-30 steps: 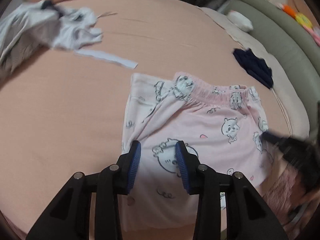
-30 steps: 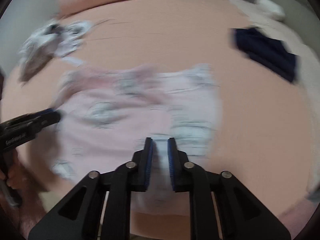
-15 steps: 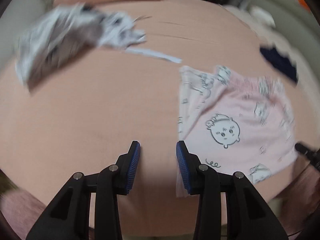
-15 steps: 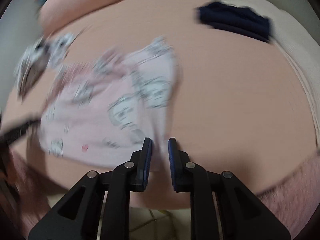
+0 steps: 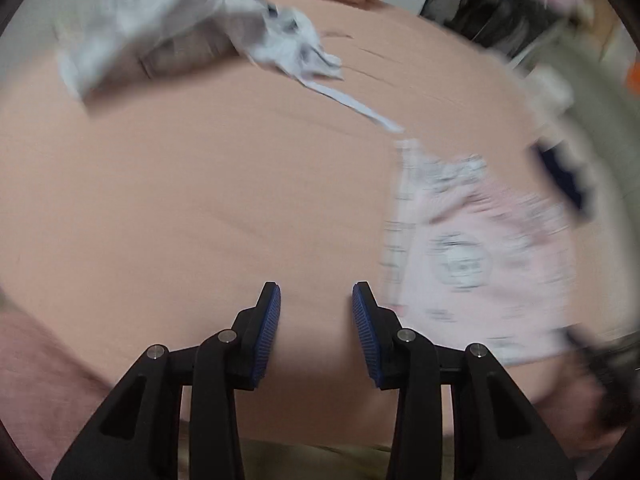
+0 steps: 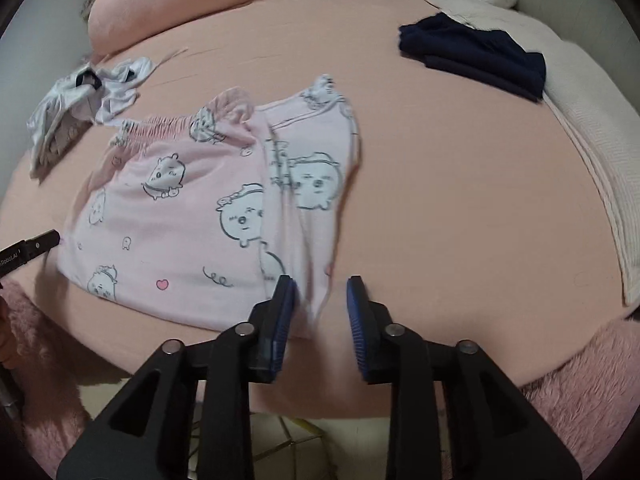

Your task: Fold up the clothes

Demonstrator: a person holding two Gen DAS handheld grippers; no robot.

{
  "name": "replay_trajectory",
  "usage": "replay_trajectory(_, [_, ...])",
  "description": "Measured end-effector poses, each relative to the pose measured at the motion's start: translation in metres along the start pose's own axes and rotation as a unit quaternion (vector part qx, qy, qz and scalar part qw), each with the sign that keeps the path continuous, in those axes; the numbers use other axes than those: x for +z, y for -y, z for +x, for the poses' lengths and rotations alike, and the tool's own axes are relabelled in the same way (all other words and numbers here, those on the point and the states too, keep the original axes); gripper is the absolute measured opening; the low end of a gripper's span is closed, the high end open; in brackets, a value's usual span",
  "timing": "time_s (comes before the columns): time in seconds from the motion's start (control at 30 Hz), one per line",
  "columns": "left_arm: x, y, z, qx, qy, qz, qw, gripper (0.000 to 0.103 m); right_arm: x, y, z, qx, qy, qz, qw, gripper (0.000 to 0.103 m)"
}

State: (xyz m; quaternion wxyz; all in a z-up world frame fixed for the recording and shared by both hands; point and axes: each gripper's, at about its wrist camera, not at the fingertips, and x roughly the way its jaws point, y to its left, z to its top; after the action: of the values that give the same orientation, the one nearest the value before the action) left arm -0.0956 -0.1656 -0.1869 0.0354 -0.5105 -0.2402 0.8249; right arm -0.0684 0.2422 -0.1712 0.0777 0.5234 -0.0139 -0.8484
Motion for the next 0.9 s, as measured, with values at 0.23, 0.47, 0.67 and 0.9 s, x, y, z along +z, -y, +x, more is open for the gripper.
replay_trajectory(0.23, [0.001,0.001,-0.002,-0.035,-0.024,-0.006,0.9991,0.040,-0.011,0.010,-0.004,0.070,-0.011,0.053,0.996,0.031])
replay_trajectory(0.47, [-0.022,0.003,-0.019,-0.043,-0.012,0.001,0.9990,0.039,-0.007,0.017,0.006,0.066,-0.006,0.068,0.996,0.036])
replay_trajectory(0.67, [-0.031,0.036,-0.027,-0.054,0.028,0.073,0.9954,0.038,0.005,0.022,0.013,0.091,-0.010,0.087,0.992,0.040])
replay_trajectory(0.9, [-0.032,0.049,-0.001,-0.036,-0.029,0.120,0.9917,0.038,0.018,0.027,0.021,0.121,-0.014,0.109,0.987,0.040])
